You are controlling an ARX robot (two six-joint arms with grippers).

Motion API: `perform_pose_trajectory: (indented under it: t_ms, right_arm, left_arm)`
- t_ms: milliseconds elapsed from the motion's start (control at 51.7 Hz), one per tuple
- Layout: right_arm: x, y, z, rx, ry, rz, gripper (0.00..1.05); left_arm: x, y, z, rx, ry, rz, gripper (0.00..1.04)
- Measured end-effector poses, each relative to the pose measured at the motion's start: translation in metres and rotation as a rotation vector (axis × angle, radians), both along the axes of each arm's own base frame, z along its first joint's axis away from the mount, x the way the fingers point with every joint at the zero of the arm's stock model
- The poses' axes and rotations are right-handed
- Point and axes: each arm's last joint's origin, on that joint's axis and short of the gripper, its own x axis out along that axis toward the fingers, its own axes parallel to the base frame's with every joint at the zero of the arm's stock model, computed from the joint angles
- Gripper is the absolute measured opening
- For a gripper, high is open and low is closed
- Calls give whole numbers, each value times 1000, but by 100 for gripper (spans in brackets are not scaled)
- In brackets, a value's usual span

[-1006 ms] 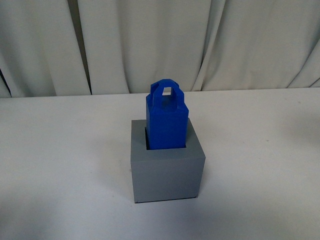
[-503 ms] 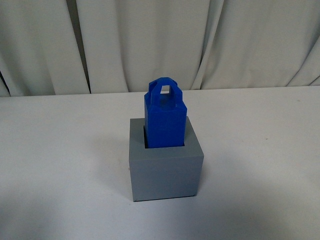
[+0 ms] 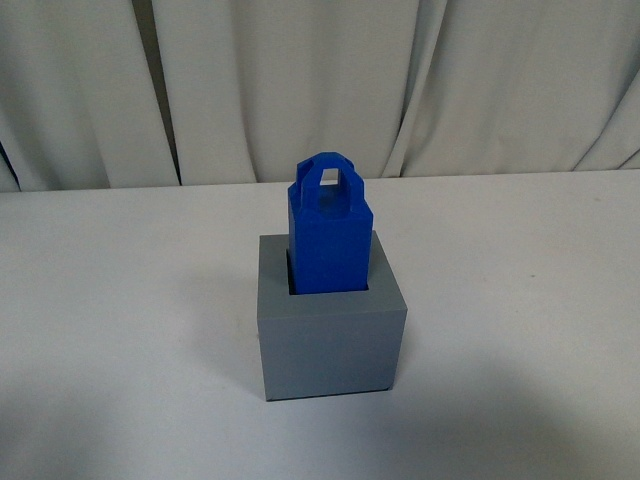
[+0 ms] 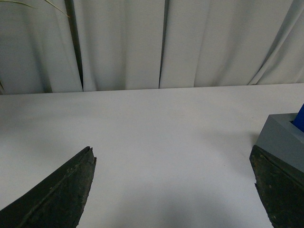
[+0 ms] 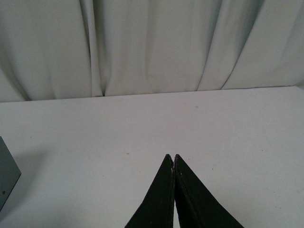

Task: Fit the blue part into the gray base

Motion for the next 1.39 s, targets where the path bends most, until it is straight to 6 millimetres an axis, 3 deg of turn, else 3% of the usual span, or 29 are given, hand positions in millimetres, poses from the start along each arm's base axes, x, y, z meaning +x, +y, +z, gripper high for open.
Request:
perform_pose_trajectory:
  t_ms: [213, 1394]
  right_arm:
    - [-15, 0, -13, 1, -9, 1, 2]
    - [-50, 0, -13, 0, -13, 4, 3]
  left_arm:
    - [0, 0, 0, 0, 0, 0, 99]
    - [0, 0, 0, 0, 0, 0, 99]
